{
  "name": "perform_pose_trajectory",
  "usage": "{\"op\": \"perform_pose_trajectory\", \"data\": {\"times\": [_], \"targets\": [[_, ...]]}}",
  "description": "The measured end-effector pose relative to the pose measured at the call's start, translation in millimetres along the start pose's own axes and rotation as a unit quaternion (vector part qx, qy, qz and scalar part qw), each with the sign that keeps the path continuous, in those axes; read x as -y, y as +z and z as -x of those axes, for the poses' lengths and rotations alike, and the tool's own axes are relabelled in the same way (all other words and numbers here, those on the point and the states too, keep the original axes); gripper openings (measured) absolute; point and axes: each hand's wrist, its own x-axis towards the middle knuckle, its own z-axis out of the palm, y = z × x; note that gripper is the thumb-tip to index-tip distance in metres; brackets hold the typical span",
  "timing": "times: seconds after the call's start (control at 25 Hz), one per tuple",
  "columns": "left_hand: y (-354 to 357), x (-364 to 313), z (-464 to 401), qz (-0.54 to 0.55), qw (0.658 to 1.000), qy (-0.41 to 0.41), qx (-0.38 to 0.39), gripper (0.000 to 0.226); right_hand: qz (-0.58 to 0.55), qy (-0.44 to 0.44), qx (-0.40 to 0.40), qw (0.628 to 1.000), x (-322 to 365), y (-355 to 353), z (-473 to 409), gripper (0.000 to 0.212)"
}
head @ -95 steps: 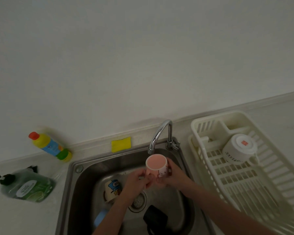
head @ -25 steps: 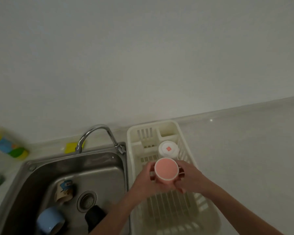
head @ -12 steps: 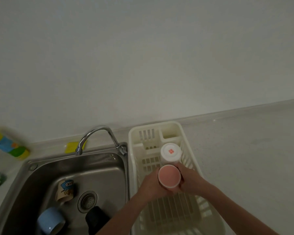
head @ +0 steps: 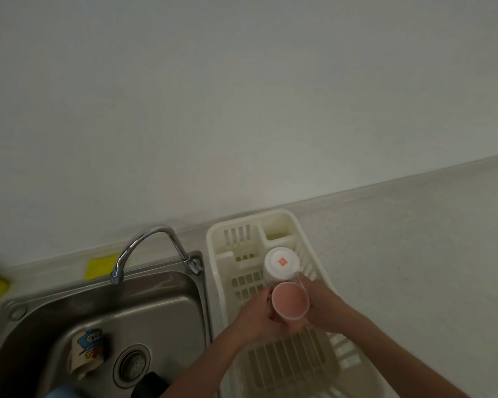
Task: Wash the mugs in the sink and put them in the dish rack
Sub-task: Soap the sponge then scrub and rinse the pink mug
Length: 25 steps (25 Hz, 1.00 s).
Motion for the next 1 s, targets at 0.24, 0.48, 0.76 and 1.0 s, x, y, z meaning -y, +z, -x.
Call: {"op": "perform_pose_trajectory", "data": {"times": [0.24,0.48,0.76,1.0], "targets": [[-3,9,-11,-0.009,1.000,0.007,0.016,0.070,-0.078,0.066,0.030,0.994,3,-21,15,0.068],[0,13,-17,-0.030,0.999,0.016,0.039,0.079,-0.107,0.098,0.037,0.989,1,-25,17,0.068],[8,13,-23,-0.024,1.000,-0.003,0.015,0.072,-0.101,0.103,0.021,0.989,-6,-17,15,0.070],[11,13,-23,-0.044,0.999,0.012,0.005,0.080,-0.038,0.081,0.029,0.996,-4,-8,10,0.068]]}}
